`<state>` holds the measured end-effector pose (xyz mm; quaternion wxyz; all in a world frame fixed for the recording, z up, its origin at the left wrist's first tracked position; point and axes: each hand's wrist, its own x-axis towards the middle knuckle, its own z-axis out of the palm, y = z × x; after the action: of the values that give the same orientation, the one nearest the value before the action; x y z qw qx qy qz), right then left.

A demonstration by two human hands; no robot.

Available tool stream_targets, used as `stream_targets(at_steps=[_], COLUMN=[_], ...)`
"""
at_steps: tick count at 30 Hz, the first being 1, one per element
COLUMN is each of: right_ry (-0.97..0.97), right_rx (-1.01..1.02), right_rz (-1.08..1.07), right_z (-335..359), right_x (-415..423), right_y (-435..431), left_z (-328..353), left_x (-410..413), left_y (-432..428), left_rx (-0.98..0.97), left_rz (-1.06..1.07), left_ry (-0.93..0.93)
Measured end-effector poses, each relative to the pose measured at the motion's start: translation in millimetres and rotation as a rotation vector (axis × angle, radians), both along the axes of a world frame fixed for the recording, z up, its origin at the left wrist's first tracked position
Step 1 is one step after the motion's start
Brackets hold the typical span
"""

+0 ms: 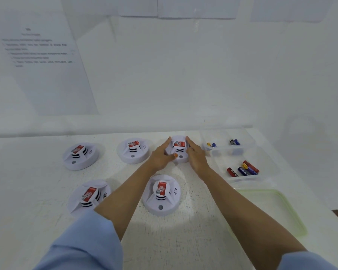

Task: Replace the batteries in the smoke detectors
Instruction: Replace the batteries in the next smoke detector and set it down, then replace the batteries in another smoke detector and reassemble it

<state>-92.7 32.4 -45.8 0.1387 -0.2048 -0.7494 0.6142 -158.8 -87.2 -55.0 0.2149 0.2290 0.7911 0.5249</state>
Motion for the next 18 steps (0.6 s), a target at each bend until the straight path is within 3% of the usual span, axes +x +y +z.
stream_targets(at_steps=[6,10,13,18], right_ry=[-0.044,-0.099,-0.092,0.077], right_rx=[0.116,0.305,0.361,0.577], right_rz=[0.014,0.078,0.038,0.072], right_z=[-6,-8,-5,12], right_x=[-3,-3,-2,-5], right_y=[1,5,0,-34], left_z=[-4,-4,4,37], left_x=[-3,-3,3,7], left_y=[3,3,-1,-38], left_rx=[-0.058,-0.093,-0.121,0.216], left_rz=[0.026,0.044,0.059,0.341], left_ry=[0.012,0.027,0.151,0.311])
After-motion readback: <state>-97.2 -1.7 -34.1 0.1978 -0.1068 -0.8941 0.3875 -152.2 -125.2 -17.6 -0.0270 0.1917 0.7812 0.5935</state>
